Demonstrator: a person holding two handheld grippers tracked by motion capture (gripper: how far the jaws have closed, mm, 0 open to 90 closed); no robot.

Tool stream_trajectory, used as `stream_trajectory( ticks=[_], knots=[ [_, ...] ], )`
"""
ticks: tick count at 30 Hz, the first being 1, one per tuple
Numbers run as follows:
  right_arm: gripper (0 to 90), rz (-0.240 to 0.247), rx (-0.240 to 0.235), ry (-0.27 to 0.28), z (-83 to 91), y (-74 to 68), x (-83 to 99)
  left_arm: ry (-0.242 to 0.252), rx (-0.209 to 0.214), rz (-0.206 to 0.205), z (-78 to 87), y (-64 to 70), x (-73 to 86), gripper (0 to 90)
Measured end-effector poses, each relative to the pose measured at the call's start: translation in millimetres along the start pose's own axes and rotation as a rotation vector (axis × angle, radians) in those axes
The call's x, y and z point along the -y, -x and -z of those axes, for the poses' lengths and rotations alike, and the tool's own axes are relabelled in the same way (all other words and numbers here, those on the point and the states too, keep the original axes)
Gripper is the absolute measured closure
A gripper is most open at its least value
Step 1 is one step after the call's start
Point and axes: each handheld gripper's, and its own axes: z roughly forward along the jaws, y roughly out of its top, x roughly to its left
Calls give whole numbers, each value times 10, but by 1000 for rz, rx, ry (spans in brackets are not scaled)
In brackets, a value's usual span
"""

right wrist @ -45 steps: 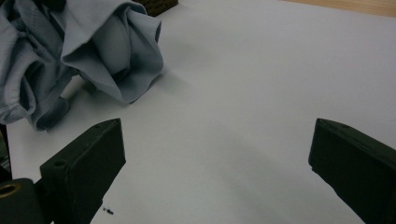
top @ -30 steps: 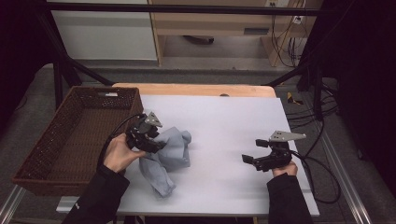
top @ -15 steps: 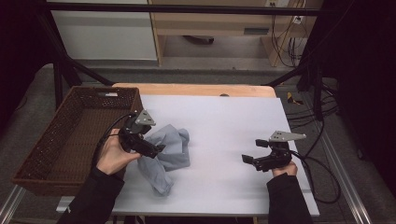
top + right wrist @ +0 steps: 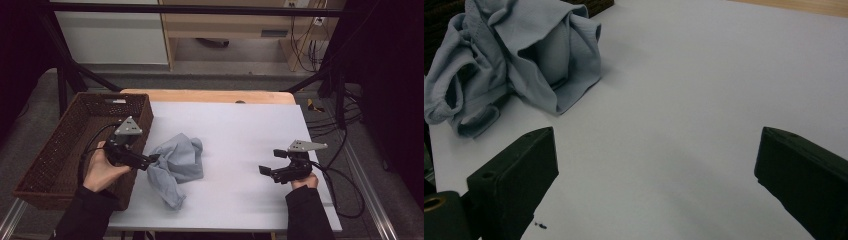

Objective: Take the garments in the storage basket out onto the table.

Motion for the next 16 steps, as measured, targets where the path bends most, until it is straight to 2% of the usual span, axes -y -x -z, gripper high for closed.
stream_trajectory(
  ticks=[9, 16],
  knots=[
    [43, -1, 0, 0, -3, 2, 0, 26, -5, 42, 78, -139, 296, 26],
    [43, -2, -3, 0, -3, 1, 1, 20, -9, 61, 82, -212, 456, 32]
  ],
)
